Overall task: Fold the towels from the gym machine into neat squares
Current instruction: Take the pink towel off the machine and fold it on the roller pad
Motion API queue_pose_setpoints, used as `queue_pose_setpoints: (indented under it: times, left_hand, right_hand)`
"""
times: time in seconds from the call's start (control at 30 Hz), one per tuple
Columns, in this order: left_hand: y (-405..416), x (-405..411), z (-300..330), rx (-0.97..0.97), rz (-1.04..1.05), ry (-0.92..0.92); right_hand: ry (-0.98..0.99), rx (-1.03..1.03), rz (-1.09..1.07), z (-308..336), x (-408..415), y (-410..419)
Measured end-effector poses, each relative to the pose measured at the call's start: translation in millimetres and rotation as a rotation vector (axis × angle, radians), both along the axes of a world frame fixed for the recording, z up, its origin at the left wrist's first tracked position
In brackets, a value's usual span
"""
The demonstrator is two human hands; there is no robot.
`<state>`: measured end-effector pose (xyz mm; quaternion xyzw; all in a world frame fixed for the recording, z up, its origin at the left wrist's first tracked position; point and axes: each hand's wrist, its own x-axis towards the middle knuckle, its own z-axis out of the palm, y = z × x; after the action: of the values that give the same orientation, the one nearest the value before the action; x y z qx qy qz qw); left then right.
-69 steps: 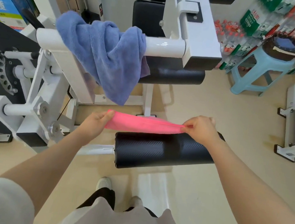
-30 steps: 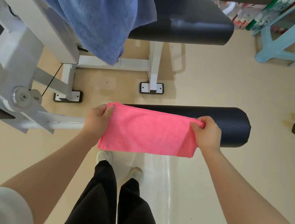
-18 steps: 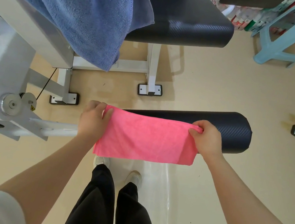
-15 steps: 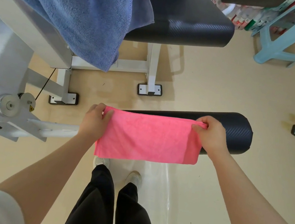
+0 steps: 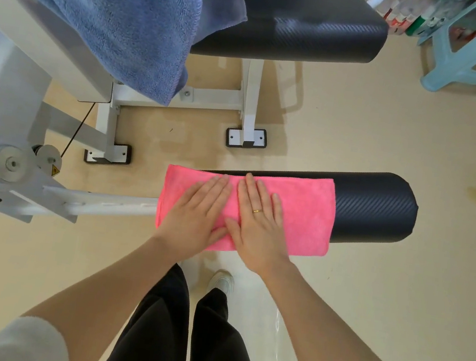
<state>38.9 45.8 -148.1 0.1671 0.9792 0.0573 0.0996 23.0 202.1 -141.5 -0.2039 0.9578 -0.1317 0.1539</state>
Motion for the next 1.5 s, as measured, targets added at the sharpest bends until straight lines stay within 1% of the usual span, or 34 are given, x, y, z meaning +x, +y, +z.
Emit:
queue_pose_setpoints:
  times: [0.1, 0.27, 0.4, 0.47, 0.53, 0.6, 0.63, 0.7, 0.77, 0.83, 0.93, 0.97, 1.07, 1.13, 1.3, 1.43, 1.5]
  left_hand:
    - [-20.4, 6.5, -4.8, -0.114, -0.03, -0.023]
    - [-31.3, 10.7, 0.2, -0.172, 0.076, -0.07]
    - [-27.7, 9.5, 6.2, -0.19, 0.169, -0.156]
    - [-16.9, 5.8, 16.3, -0.179, 0.259, -0.206]
    - [-5.3, 2.6, 25.3, -0.17, 0.292, -0.209]
    - [6.7, 0.0, 27.6, -0.136, 0.17, -0.123]
    - [13.2, -1.7, 28.6, -0.141, 0.068, -0.056]
    - [27.8, -4.9, 26.7, -0.146, -0.054, -0.021]
    - [39.5, -8.5, 21.5, -0.115, -0.062, -0.018]
    - [47.5, -10.2, 20.1, -0.089, -0.032, -0.065]
    - [51.0, -10.8, 12.6, -0.062, 0.017, -0.111]
    - [51.5, -11.5, 11.8, -0.062, 0.034, -0.139]
    - [54.0, -12.9, 14.1, -0.074, 0.066, -0.15]
    - [55.2, -13.3, 15.5, -0.084, 0.081, -0.173]
    - [56.1, -17.0, 22.2, -0.092, 0.074, -0.255]
    - [34.6, -16.4, 31.0, 0.056, -0.002, -0.299]
    - [11.2, -10.8, 36.9, 0.111, 0.028, -0.2]
  right_hand:
    - [0.052, 0.095, -0.065, -9.9, -4.6, 29.5]
    - [-0.05, 0.153, -0.38, -8.3, -7.9, 90.2]
    - [-0.137, 0.188, -0.423, -1.8, -11.5, 104.0]
    - [-0.148, 0.126, -0.485, 4.6, -13.6, 96.6]
    - [-0.081, 0.018, -0.602, 12.4, -11.7, 87.0]
    - [-0.026, -0.089, -0.761, 20.5, -12.0, 80.6]
    - [-0.034, -0.131, -0.845, 23.8, -13.1, 78.5]
    - [-0.106, -0.189, -0.985, 28.4, -17.0, 75.9]
    - [-0.192, -0.244, -1.066, 30.0, -22.2, 75.5]
    - [-0.268, -0.334, -1.114, 31.0, -27.4, 76.2]
    - [-0.388, -0.528, -1.132, 38.6, -31.0, 79.9]
    - [-0.464, -0.608, -1.125, 43.2, -30.2, 82.1]
    - [-0.816, -0.923, -1.084, 59.4, -25.2, 88.6]
    - [-0.915, -1.038, -1.015, 67.8, -21.8, 91.8]
    - [-0.973, -1.109, -0.807, 87.1, -11.4, 70.5]
    - [-0.917, -1.089, -0.731, 98.1, -10.5, 32.4]
    - [-0.882, -1.024, -0.688, 101.0, -8.2, 11.1]
